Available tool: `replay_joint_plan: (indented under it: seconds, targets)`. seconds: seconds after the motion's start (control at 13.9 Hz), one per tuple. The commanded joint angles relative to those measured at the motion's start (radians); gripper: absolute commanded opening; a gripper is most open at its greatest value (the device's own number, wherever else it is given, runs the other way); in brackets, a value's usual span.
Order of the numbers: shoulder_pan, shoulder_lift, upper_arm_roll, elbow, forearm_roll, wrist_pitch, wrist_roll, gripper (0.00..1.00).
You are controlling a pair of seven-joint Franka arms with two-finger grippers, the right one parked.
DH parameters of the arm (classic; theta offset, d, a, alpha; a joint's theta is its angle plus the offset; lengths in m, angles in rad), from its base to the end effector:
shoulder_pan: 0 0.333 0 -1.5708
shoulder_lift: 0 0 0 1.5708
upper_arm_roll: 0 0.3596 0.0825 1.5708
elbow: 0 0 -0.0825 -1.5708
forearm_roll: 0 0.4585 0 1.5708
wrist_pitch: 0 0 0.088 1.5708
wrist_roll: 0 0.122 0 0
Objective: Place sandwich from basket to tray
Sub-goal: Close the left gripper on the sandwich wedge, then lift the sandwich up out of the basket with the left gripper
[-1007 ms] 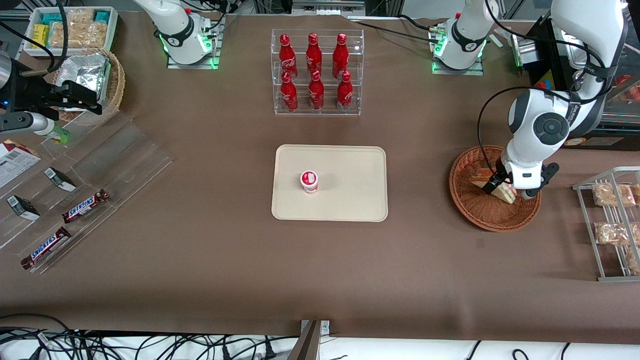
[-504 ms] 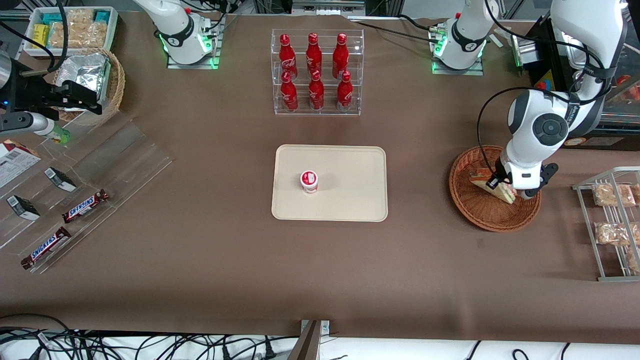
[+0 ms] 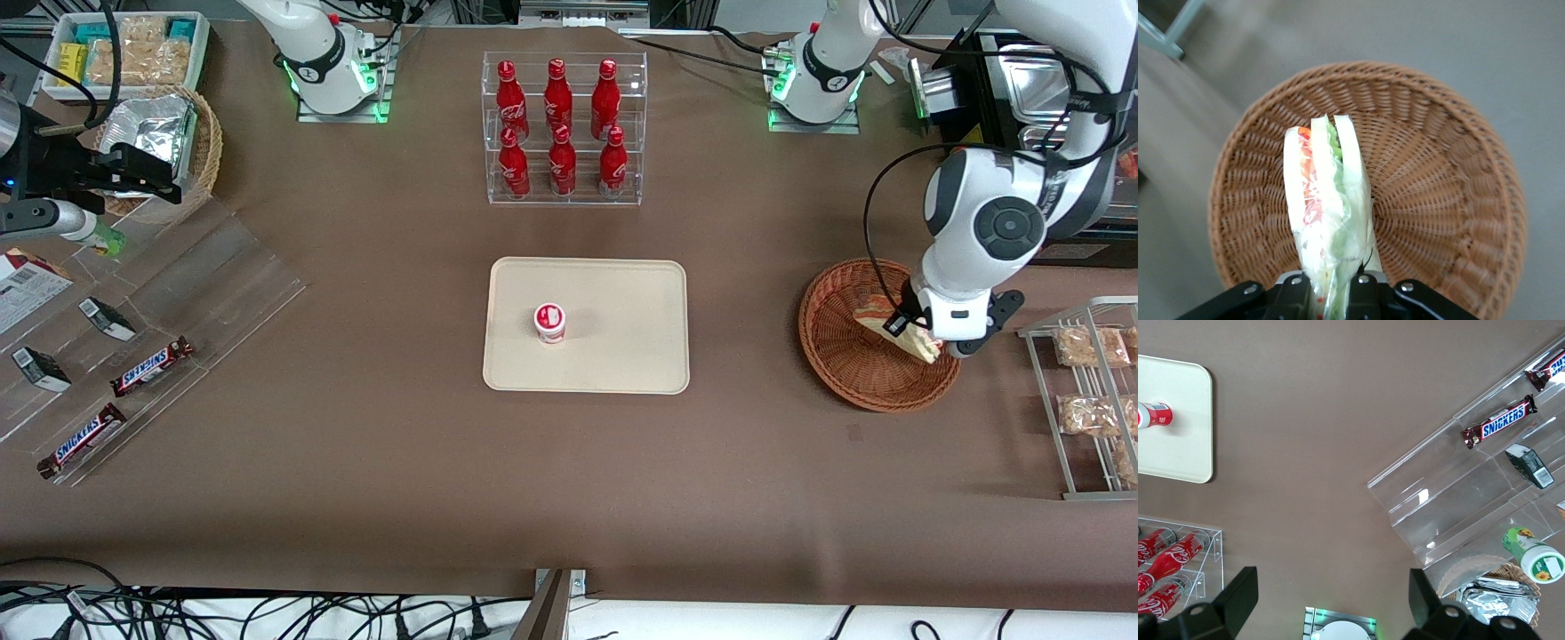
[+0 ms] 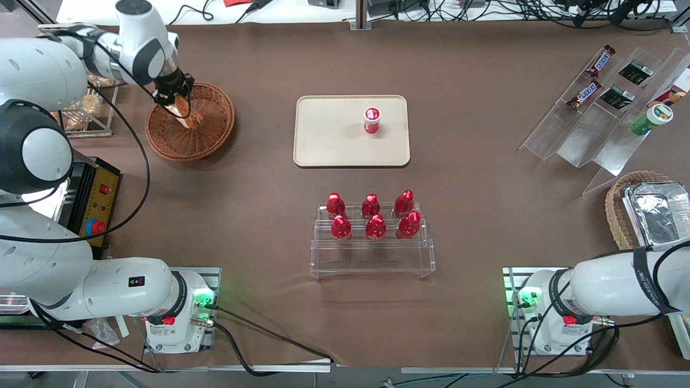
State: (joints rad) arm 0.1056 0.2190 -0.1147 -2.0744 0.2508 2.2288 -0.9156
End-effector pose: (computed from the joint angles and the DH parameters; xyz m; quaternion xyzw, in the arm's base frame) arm 0.6381 0.0057 0.2990 -0.9271 -0.3641 -0.0102 0.0889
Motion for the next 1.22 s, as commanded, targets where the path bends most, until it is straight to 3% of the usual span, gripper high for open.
replay_joint_plan:
  seconds: [0.0, 0.29, 0.58, 0.86, 1.15]
  targets:
    - [0.000, -0.006, -0.016, 0.159, -0.070, -0.179, 0.134, 0.00]
    - [-0.009, -0.006, -0.019, 0.335, -0.104, -0.351, 0.269, 0.00]
    - [-0.009, -0.006, -0.085, 0.457, -0.139, -0.484, 0.350, 0.00]
    - [-0.007, -0.007, -0.173, 0.507, -0.140, -0.603, 0.349, 0.00]
    - [-0.010, 0.002, -0.296, 0.507, -0.139, -0.606, 0.389, 0.00]
